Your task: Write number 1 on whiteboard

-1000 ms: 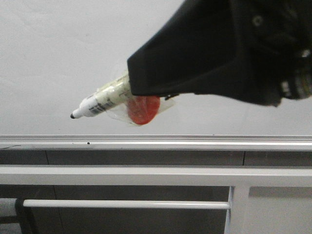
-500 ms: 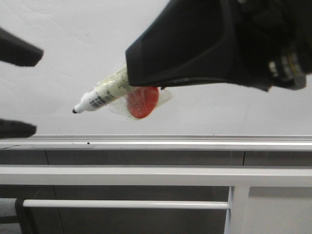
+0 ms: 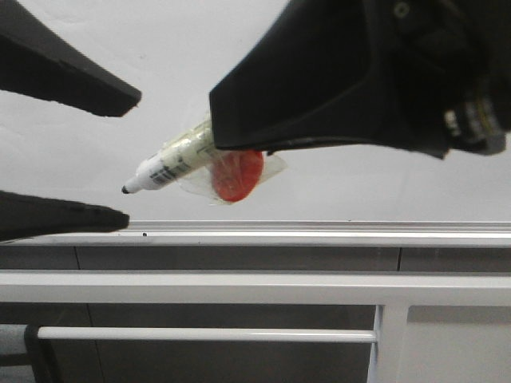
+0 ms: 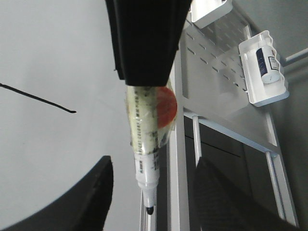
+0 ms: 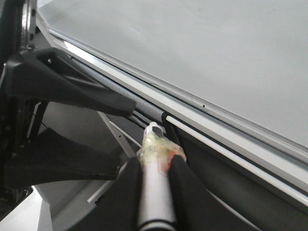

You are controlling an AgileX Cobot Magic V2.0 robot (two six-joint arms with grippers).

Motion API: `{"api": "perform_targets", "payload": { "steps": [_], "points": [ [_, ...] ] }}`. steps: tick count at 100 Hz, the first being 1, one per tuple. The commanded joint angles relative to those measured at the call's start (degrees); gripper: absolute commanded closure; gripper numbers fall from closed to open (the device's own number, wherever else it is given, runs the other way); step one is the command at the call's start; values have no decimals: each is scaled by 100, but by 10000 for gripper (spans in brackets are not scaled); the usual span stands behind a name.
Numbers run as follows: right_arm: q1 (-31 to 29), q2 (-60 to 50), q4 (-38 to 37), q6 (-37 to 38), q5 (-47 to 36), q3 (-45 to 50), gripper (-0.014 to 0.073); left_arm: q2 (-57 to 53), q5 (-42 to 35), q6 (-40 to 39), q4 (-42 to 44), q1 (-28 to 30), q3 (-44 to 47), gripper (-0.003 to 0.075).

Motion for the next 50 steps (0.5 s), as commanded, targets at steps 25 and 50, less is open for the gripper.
{"api": "perform_targets", "payload": {
  "steps": [25, 50],
  "points": [
    [21, -55, -90, -95, 137, -346, 657, 287, -268, -12, 118, -44, -417, 475],
    [21, -55, -90, -104, 84, -346, 657, 576, -82, -12, 118, -34, -676, 478]
  ]
}}
